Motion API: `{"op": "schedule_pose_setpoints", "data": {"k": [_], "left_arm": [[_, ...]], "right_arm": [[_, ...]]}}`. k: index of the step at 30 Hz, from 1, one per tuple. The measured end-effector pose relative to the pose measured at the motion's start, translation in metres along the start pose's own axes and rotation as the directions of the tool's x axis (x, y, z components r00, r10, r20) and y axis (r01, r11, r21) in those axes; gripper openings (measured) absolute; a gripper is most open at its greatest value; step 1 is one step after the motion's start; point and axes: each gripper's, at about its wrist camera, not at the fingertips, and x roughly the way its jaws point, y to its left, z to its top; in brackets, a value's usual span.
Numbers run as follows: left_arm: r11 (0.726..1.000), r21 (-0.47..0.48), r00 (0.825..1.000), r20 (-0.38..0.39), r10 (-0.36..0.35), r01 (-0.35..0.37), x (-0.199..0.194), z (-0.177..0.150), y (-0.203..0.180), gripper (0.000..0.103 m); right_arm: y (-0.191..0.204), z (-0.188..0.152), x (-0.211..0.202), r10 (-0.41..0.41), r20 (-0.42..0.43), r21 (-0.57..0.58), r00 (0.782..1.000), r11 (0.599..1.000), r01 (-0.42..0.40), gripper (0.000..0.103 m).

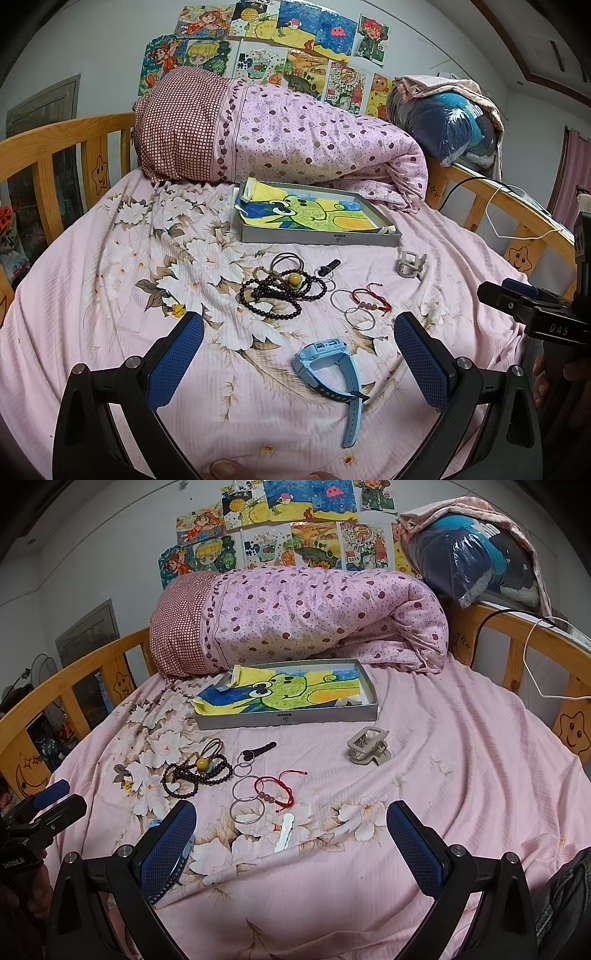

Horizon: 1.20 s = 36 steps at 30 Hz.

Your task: Organize jewelry

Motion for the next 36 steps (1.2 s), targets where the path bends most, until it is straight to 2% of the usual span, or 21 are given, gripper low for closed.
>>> {"op": "schedule_pose_setpoints", "data": {"k": [36], "left_arm": [[1.000, 0.000, 1.000, -0.003, 0.001, -0.001, 0.0003, 0.0000, 0.0000, 0.101]], "right_arm": [[-0.0025, -0.0015, 0.0013, 0.001, -0.008, 0.009, 1.000, 1.000, 0.000, 0.103]]}}
